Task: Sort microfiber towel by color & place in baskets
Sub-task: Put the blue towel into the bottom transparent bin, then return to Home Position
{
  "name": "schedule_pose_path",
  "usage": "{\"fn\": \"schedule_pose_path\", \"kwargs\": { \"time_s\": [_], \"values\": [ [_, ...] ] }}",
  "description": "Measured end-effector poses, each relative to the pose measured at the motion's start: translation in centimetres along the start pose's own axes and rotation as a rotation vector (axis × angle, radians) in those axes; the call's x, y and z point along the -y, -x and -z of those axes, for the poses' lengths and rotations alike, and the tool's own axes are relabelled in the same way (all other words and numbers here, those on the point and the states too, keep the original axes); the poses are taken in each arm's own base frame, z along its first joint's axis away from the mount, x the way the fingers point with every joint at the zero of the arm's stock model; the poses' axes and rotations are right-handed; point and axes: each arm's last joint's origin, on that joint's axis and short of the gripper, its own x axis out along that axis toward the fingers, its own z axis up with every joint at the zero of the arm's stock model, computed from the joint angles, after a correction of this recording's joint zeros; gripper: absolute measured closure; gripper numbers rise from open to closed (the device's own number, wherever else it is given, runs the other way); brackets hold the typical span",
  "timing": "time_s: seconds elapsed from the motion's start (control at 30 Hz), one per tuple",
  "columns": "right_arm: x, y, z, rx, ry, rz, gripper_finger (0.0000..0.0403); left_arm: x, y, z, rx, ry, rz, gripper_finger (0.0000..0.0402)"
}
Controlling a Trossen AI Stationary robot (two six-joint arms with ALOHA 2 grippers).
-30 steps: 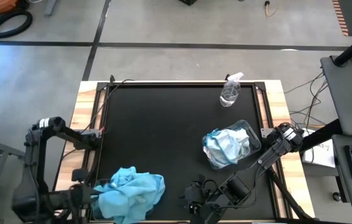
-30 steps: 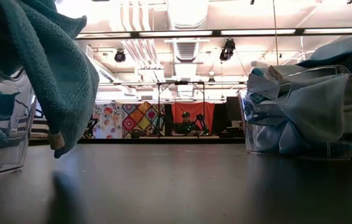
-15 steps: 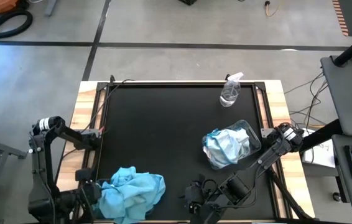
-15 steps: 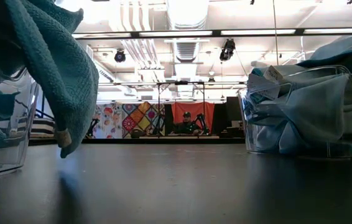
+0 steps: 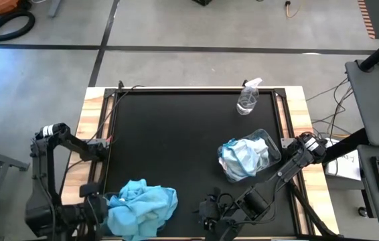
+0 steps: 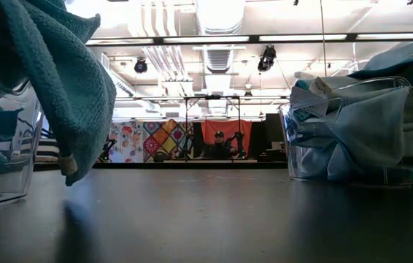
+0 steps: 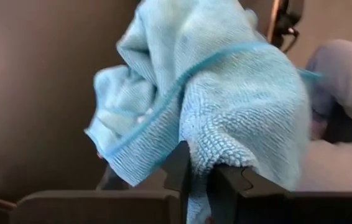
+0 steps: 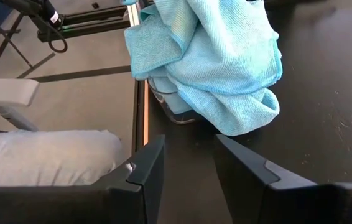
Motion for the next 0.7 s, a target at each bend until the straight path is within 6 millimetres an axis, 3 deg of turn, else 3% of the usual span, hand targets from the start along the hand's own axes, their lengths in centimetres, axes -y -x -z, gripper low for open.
{"fn": "schedule_pose_path", "kwargs": {
  "time_s": [0.23, 0.5, 0.7],
  "values": [
    [0.0, 0.0, 0.0, -0.001, 0.001, 0.000, 0.0273, 0.2, 0.6, -0.4, -0.053, 0.021, 0.027, 0.0332],
    [0.0, 0.0, 0.0, -0.003, -0.001, 0.002, 0.0266, 0.4, 1.8, 0.1, -0.411, 0.060, 0.048, 0.0299],
    [0.0, 0.0, 0.0, -0.003, 0.001, 0.002, 0.0265, 0.3, 3.0, -1.0, -0.357, -0.004, 0.086, 0.0290]
  ]
}}
